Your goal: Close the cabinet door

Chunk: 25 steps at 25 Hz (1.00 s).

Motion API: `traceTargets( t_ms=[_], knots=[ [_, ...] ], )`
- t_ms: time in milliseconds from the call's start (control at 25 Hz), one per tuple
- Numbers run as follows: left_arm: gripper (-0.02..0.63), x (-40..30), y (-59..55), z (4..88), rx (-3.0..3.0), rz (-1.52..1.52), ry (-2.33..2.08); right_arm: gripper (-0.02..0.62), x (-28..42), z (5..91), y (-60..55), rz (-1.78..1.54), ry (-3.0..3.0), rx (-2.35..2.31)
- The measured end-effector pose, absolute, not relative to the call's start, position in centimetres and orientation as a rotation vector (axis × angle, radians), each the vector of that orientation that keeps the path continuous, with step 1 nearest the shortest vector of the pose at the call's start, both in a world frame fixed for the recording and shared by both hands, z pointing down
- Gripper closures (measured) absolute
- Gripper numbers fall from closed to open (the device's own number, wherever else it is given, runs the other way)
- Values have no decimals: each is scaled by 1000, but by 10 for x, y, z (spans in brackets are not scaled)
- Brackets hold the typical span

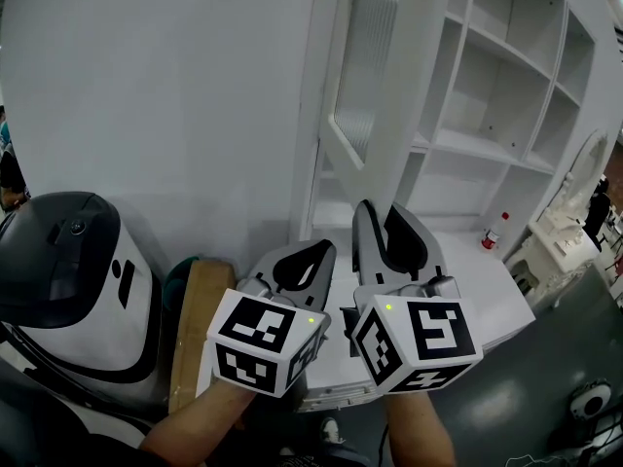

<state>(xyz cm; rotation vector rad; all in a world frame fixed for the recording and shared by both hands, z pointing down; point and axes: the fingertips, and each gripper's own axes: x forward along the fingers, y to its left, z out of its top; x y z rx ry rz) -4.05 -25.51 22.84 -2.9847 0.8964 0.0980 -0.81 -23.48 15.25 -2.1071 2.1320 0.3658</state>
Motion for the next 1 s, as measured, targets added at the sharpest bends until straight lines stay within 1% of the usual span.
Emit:
traceTargets(
  t_ms=[400,1000],
  knots=[
    [594,-17,-258,226,-2989,107,867,512,15,152,-232,371,2140,-2100],
    [594,30,-265,226,-2989,90,843,515,69,152,-233,310,2154,-2051]
  ],
)
